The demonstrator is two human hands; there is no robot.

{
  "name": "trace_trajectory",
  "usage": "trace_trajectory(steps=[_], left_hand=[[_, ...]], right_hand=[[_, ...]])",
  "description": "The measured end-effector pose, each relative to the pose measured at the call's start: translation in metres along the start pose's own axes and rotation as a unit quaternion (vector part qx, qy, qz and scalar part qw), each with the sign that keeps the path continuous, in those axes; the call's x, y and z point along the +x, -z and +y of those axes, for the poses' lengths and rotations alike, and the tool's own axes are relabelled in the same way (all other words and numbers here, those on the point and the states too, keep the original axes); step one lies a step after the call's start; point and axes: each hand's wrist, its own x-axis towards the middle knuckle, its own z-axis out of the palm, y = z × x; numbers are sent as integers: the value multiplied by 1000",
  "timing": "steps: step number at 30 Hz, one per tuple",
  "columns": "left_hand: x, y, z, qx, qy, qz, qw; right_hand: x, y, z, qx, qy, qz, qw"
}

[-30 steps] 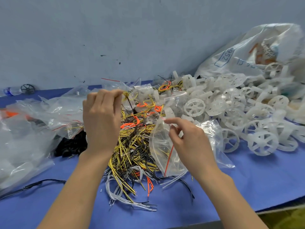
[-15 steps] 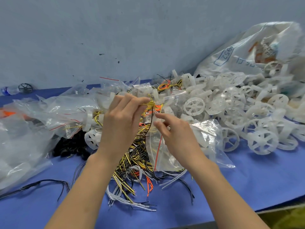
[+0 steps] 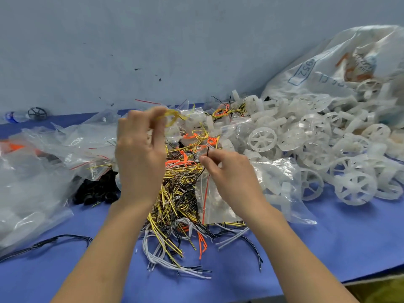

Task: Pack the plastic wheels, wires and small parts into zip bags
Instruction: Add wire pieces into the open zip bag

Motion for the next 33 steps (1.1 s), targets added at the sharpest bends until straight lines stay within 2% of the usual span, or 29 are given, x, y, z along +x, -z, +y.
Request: trace_trajectory(steps=[2, 4, 6, 8, 11, 13, 16, 18, 19, 21, 24, 27, 30, 33], left_hand=[[9, 9, -4, -50, 74, 45, 995], [14, 16, -6, -79, 124, 73, 986], [16, 20, -6, -106, 161, 82, 978], [17, 23, -6, -130, 186, 73, 971], [19, 25, -5, -178, 238, 44, 954], [22, 25, -5, -232, 295, 26, 927], [26, 25, -5, -342, 397, -10, 852], [28, 24, -3, -401, 438, -37, 804], [29, 24, -2, -410, 448, -58, 792], [31, 26, 1, -382, 438, -134, 803], [33, 32, 7, -271, 351, -282, 851], [35, 38, 18, -195, 253, -352, 880], [35, 39, 27, -172, 203, -392, 881], [33, 38, 30, -164, 185, -446, 860]], right_hand=[[1, 0, -9, -38, 34, -10, 999], [1, -2, -16, -90, 70, -78, 990], [-1, 0, -17, -114, 81, -135, 981], [-3, 11, -11, -95, 71, -133, 984], [-5, 38, 6, -72, 43, -79, 993], [-8, 58, 18, -50, 12, -12, 999], [-14, 81, 29, 5, -18, 115, 993], [-18, 89, 27, 49, -20, 168, 984], [-19, 90, 25, 65, -17, 183, 981], [-21, 90, 22, 81, -13, 192, 978], [-23, 85, 21, 103, -18, 159, 982], [-26, 76, 21, 106, -21, 114, 988], [-28, 66, 19, 102, -12, 77, 992], [-33, 57, 14, 97, 9, 44, 994]])
